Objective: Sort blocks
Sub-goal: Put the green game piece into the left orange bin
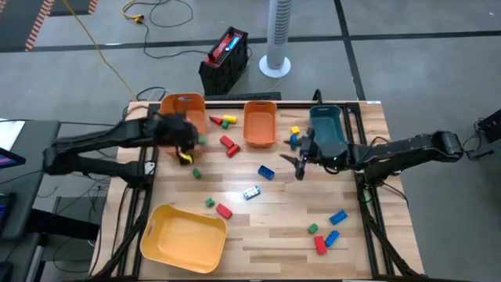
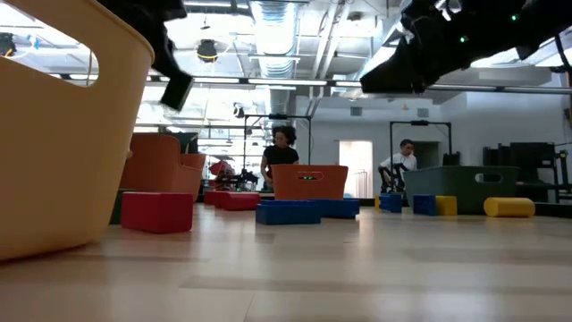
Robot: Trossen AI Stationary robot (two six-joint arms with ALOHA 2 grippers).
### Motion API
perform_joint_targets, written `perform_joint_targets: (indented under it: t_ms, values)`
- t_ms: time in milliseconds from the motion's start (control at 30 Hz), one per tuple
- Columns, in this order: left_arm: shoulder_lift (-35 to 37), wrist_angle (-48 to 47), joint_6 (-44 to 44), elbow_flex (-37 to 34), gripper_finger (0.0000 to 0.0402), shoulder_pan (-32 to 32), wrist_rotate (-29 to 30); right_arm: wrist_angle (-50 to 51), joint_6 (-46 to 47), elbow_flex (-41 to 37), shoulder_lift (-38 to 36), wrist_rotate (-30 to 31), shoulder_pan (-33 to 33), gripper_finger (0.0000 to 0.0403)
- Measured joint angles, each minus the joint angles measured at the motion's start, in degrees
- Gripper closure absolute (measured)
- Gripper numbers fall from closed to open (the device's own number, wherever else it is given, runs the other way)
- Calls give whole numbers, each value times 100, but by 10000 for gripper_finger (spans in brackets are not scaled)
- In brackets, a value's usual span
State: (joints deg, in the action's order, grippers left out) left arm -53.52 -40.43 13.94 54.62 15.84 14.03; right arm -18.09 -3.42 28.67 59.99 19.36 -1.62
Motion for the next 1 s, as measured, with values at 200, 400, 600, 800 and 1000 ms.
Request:
perform_joint_targets:
  t_ms: [200,400,600,800,1000]
  values:
    - [-76,116,-882,-36,319,1029,259,493,702,664,-212,-328,-1260,154]
    - [-736,-91,-2208,260,319,2191,-903,2466,2266,2051,230,-1920,-2376,154]
    - [-1495,-802,-2354,882,319,2789,-698,2898,2699,2958,616,-2678,-2583,154]
    - [-2191,-851,-2365,1278,314,3143,-475,2988,2663,3484,684,-2817,-2443,154]
    - [-2739,-843,-2793,1446,299,3263,-461,3527,2453,3871,673,-3403,-2237,154]
